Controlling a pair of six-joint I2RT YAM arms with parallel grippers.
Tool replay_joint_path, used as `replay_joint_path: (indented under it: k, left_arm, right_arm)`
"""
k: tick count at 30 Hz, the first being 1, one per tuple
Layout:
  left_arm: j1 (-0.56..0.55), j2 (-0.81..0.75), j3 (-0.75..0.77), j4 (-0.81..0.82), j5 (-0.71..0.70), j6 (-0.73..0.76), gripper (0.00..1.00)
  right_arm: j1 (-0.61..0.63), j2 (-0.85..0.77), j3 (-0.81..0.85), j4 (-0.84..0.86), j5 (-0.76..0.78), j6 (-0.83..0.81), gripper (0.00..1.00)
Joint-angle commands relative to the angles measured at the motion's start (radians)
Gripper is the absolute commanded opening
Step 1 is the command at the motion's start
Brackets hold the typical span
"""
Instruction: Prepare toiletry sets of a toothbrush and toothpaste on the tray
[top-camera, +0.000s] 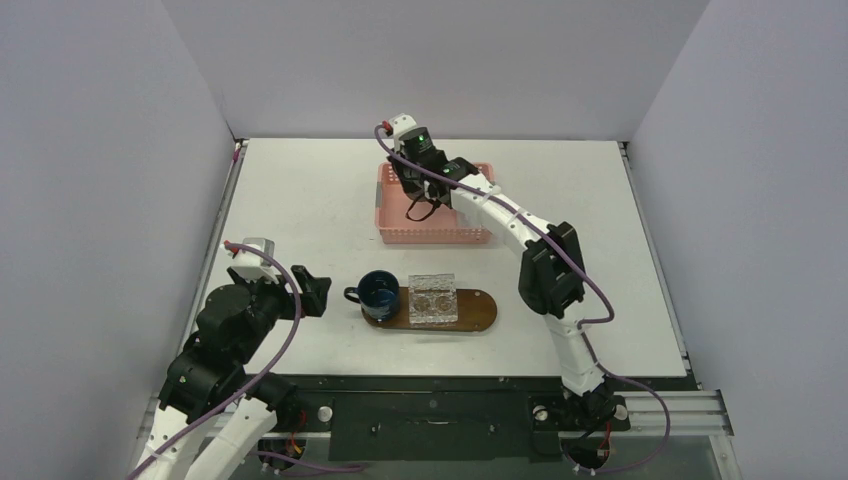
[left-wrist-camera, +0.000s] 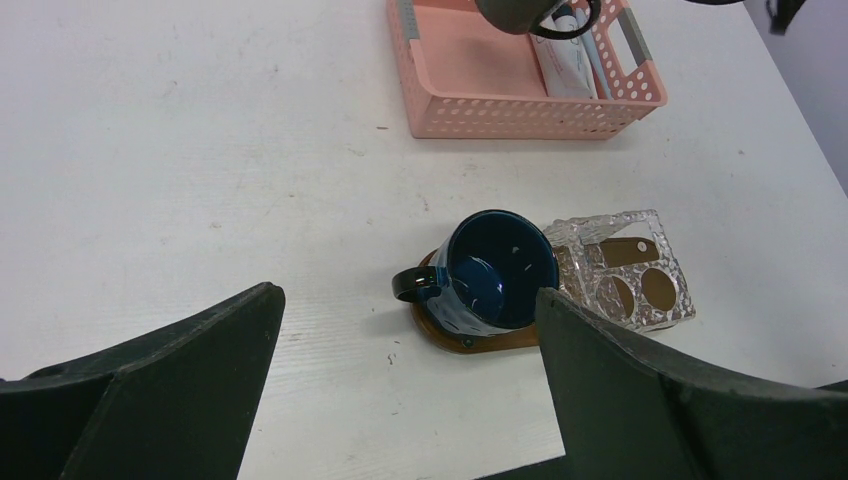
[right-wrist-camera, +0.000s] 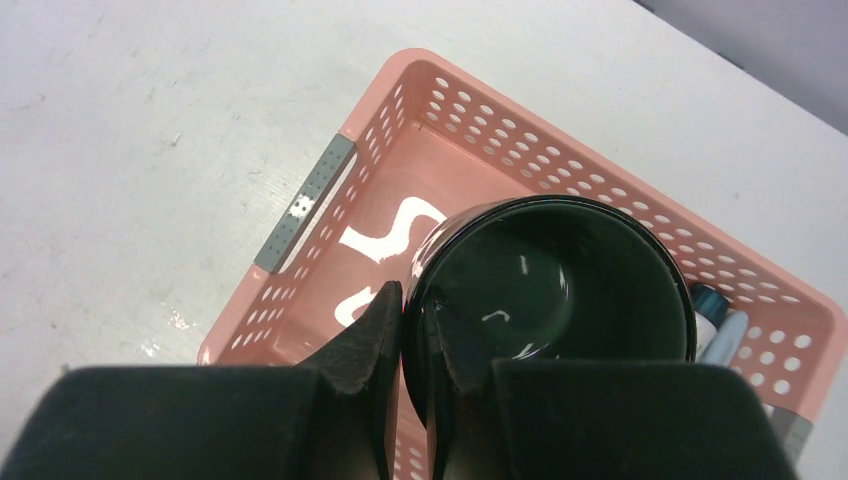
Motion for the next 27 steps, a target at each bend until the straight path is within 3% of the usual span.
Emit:
replay_joint_path:
  k: [1,12,27]
  left_arm:
    - [0.006,-0.006,-0.002,0.059,0.012,0.014,0.96]
    - [0.006,-0.019,-0.002,0.058,0.016,0.012,0.96]
    - [0.006,-0.032,-0.004,0.06,0.019,0.013,0.96]
  right_arm:
    - [0.016,-0.175,-0.054,0.102,0.048,-0.038,0.0]
    - [0.018,-0.391,-0.271,0.1,0.057,-0.063,0.0]
    - [0.033,-0.798,-0.768,0.096,0.127,0.001,0.0]
